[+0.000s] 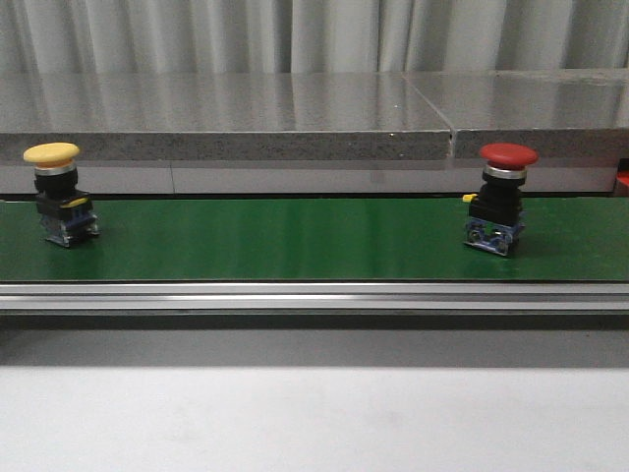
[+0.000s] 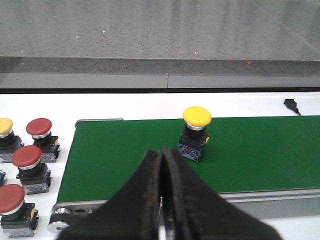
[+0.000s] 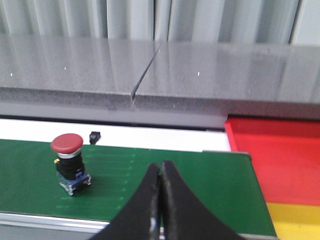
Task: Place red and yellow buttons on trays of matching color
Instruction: 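Move the right gripper above the red button riding the belt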
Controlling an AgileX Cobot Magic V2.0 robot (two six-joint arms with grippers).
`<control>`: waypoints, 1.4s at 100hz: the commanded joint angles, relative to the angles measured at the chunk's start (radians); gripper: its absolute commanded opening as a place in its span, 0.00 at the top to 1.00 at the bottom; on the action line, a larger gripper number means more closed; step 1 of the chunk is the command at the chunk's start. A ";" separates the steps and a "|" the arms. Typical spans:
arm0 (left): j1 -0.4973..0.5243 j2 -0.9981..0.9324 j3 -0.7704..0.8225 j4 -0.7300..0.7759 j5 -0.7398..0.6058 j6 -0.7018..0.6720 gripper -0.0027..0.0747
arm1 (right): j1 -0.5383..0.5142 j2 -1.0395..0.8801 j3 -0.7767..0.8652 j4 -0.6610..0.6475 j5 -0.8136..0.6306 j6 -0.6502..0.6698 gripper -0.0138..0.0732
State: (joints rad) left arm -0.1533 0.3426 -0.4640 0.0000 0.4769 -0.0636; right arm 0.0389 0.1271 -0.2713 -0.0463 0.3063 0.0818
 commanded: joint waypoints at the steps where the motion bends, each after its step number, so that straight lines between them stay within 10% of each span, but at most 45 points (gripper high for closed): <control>1: -0.009 0.005 -0.026 -0.008 -0.082 0.000 0.99 | 0.000 0.109 -0.130 0.015 0.046 -0.002 0.92; 31: -0.009 0.005 -0.026 -0.008 -0.082 0.000 0.99 | 0.000 0.462 -0.470 0.046 0.439 -0.002 0.92; 62: -0.009 0.005 -0.026 -0.008 -0.080 0.000 0.99 | 0.000 0.638 -0.511 0.046 0.413 -0.002 0.91; 76: -0.009 0.005 -0.026 -0.008 -0.078 0.000 0.99 | 0.000 0.647 -0.511 0.046 0.438 -0.002 0.71; 99: -0.009 0.005 -0.026 -0.008 -0.078 0.000 0.99 | 0.000 0.649 -0.511 0.046 0.460 -0.002 0.07; 140: -0.009 0.005 -0.026 -0.008 -0.078 0.000 0.99 | 0.000 0.843 -0.590 0.076 0.459 -0.043 0.11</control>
State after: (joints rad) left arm -0.1533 0.3426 -0.4640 0.0000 0.4769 -0.0636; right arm 0.0389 0.9091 -0.8024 0.0245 0.8237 0.0714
